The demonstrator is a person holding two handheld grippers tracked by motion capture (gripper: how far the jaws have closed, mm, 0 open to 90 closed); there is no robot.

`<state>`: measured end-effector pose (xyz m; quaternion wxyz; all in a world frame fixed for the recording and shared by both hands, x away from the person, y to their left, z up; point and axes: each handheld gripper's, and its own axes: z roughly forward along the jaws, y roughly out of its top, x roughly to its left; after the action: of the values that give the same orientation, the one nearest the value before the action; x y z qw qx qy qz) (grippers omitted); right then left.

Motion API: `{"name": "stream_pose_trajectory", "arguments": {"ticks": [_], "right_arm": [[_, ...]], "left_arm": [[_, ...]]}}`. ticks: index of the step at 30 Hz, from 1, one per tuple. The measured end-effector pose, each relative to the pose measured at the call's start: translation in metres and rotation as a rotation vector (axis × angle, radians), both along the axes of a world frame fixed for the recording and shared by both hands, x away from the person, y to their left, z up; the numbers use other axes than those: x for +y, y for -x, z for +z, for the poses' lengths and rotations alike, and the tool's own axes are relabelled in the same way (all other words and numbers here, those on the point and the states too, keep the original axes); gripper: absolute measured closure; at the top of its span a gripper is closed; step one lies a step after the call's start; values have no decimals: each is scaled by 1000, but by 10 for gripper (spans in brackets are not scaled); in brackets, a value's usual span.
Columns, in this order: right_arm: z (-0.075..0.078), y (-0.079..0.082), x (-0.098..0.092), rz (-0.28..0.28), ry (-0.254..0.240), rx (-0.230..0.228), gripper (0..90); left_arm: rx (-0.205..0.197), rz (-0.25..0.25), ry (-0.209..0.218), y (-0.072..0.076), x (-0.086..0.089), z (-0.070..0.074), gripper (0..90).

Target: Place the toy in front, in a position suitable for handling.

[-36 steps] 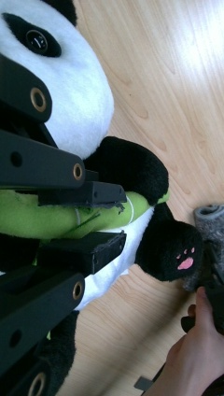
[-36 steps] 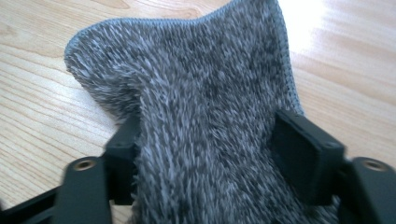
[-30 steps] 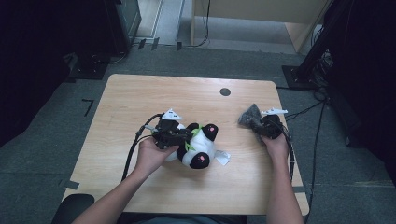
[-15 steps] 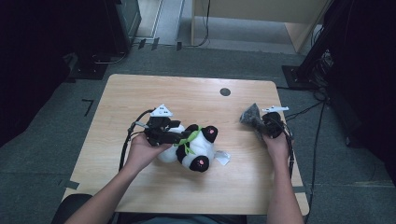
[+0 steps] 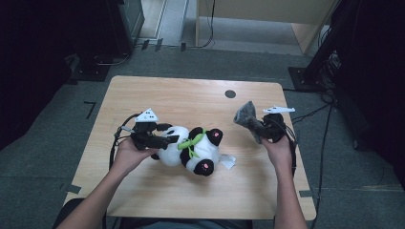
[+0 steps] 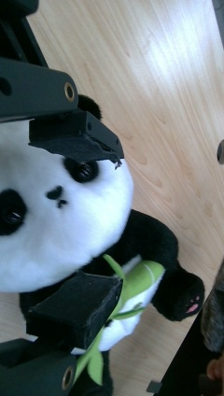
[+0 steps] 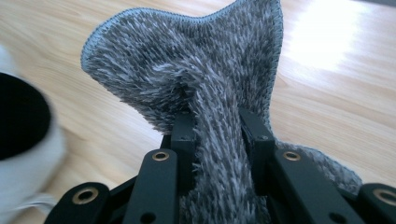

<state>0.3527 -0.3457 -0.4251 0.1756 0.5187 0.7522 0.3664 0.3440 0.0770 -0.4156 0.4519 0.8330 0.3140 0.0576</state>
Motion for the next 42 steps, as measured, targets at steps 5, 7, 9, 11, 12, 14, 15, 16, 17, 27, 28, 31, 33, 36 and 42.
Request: {"name": "stream_pose_trajectory", "arguments": {"ticks": [5, 7, 9, 11, 12, 14, 15, 16, 17, 27, 28, 31, 33, 36, 42], "right_arm": [[19, 13, 20, 47, -10, -17, 719], [26, 17, 29, 64, -12, -18, 719], [33, 21, 38, 85, -18, -22, 719], [39, 24, 47, 108, -21, -25, 718], [42, 26, 51, 120, -21, -28, 718], [47, 29, 61, 148, -21, -24, 717], [49, 30, 65, 162, -26, -25, 717], [51, 32, 70, 177, -28, -26, 717], [53, 34, 74, 190, -27, -25, 717], [54, 51, 111, 322, -36, -4, 716], [51, 51, 115, 329, -34, 5, 716], [36, 46, 122, 347, -14, 34, 716], [27, 43, 125, 352, 0, 50, 716], [19, 41, 127, 354, 7, 47, 719], [11, 35, 123, 345, -12, 36, 720]], "left_arm": [[5, 5, -21, 4, 12, -8, 287], [14, -2, -17, 5, 16, -12, 280], [8, -7, -24, 8, 20, -15, 260], [10, -11, -9, 11, 23, -16, 235], [15, -22, -5, 11, 24, -17, 222], [11, -21, 2, 13, 26, -20, 191], [13, -22, 7, 14, 28, -22, 184], [19, -20, 13, 14, 29, -23, 171], [24, -20, 17, 14, 30, -25, 153], [33, -56, 33, 12, 33, -43, 98], [34, -54, 25, 11, 32, -45, 98], [59, -61, 15, 8, 27, -53, 86], [52, -65, 18, 7, 25, -57, 72], [53, -67, 11, 5, 23, -64, 23], [54, -59, 50, -2, 20, -71, 0]]}}
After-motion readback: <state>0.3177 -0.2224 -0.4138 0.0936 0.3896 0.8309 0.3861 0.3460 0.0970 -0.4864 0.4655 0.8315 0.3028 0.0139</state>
